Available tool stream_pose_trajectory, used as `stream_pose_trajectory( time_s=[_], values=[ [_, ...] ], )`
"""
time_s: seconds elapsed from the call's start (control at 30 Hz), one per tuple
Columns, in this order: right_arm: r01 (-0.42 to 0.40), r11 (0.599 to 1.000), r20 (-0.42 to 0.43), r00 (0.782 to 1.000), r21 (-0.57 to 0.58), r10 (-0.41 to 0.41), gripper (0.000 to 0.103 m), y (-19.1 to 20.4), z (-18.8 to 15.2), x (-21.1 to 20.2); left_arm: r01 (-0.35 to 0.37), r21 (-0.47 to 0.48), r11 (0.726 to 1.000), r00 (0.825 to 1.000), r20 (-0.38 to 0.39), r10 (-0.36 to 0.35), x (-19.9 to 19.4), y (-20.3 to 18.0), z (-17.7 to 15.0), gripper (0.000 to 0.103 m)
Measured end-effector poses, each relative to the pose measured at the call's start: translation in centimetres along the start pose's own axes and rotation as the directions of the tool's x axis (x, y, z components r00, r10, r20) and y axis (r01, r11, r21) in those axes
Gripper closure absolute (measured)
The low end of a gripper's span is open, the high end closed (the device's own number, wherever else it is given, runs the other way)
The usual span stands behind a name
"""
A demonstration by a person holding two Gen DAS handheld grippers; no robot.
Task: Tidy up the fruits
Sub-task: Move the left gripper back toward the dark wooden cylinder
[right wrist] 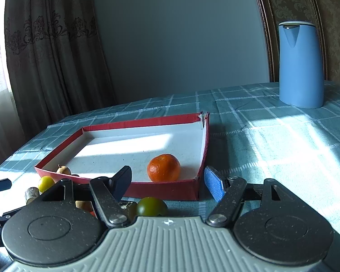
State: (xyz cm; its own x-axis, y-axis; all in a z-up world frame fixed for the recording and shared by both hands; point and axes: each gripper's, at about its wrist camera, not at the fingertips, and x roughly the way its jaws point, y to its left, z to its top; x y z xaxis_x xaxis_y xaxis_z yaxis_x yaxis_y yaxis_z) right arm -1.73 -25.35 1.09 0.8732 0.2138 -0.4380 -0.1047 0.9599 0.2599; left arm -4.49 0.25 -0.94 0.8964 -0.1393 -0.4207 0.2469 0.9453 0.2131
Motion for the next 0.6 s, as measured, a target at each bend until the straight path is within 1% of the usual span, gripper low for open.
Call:
stream_pose_trajectory(
  time_s=[0.1, 0.17, 0.23, 0.3, 0.4, 0.47, 0.6],
  values=[
    [-0.002, 1.0, 0.001, 1.0, -0.002, 0.002, 0.032, 0.1, 0.0, 0.0, 0.032, 0.018, 0.999, 0.999, -0.021, -0.032, 0.4, -0.1, 0.0, 0.021],
    [-0.006, 1.0, -0.001, 1.0, -0.001, 0.006, 0.032, 0.1, 0.0, 0.0, 0.073, 0.043, 0.996, 0.997, -0.042, -0.071, 0.7, -0.3, 0.1, 0.022],
    [-0.008, 1.0, -0.005, 1.0, -0.003, 0.008, 0.032, 0.2, 0.0, 0.0, 0.098, 0.071, 0.993, 0.994, -0.065, -0.093, 1.1, -0.6, 0.1, 0.022],
    [-0.009, 1.0, -0.007, 1.0, -0.006, 0.009, 0.032, 0.3, -0.1, 0.0, 0.105, 0.089, 0.99, 0.993, -0.069, -0.099, 1.2, -0.8, 0.1, 0.021],
    [-0.014, 1.0, -0.009, 1.0, -0.006, 0.014, 0.032, 0.2, 0.0, 0.0, 0.12, 0.082, 0.989, 0.991, -0.072, -0.115, 1.2, -0.7, 0.1, 0.019],
    [-0.015, 1.0, -0.011, 1.0, -0.006, 0.015, 0.032, 0.3, -0.1, 0.1, 0.127, 0.074, 0.989, 0.99, -0.079, -0.121, 1.5, -0.5, 0.2, 0.016],
    [-0.015, 1.0, -0.016, 1.0, -0.006, 0.015, 0.032, 0.4, -0.1, 0.1, 0.135, 0.079, 0.988, 0.988, -0.083, -0.128, 1.9, -0.2, 0.4, 0.014]
  ],
)
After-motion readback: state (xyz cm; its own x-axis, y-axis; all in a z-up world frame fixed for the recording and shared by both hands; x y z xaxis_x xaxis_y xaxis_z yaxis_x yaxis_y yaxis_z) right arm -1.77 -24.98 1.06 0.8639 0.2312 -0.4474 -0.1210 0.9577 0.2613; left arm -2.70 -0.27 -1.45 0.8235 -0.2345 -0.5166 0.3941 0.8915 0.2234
